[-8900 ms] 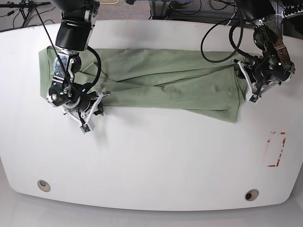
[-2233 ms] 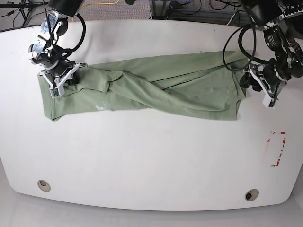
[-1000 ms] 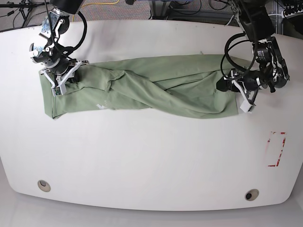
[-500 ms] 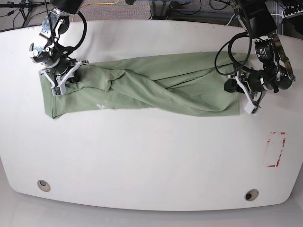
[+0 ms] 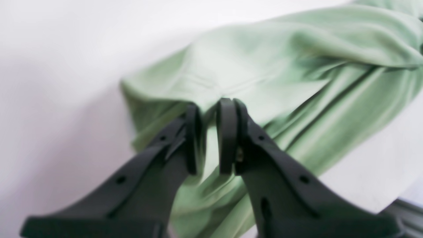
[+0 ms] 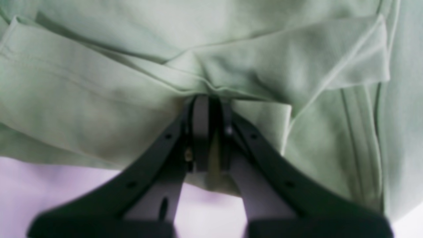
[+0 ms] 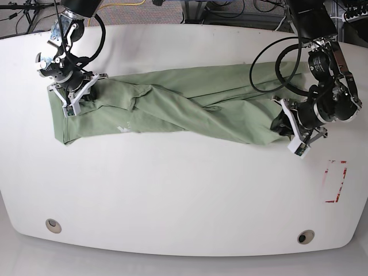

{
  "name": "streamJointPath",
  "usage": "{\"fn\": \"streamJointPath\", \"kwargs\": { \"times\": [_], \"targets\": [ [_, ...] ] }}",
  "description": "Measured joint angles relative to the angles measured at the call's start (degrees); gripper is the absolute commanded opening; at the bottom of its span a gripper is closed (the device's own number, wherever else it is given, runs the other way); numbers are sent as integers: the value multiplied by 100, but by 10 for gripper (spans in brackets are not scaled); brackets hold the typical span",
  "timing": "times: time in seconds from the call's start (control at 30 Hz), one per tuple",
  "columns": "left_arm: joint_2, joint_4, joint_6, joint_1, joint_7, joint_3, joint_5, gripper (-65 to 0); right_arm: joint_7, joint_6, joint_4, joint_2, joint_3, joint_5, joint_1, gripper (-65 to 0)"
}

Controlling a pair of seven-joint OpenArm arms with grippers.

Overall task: Fold the T-shirt properly
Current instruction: 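Move the left gripper onto the strip's end and grasp the fabric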

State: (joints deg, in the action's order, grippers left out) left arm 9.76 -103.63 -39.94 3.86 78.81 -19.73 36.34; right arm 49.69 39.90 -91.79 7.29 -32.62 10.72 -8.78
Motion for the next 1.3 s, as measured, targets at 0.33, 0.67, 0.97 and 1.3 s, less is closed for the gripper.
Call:
{"fn": "streamJointPath", "kwargs": {
  "times": [0.33,0.67,0.97,1.3],
  "targets": [
    [-15,-74,2,-98,184,-382,70,-397,0,0,2,0,0,-4,0,-609],
    [210,-2,0,-195,214,-636,101,-246,0,0,2,-2,0,-2,0,-609],
    [186,586,46,-173,186,-660,50,-210,-20,-2,-4,-96,4,-39,17,-609],
    [7,1519,348,175,-177,-656,50,-212,-39,-2,-4,-105,0,-20,13,-609]
  ]
}}
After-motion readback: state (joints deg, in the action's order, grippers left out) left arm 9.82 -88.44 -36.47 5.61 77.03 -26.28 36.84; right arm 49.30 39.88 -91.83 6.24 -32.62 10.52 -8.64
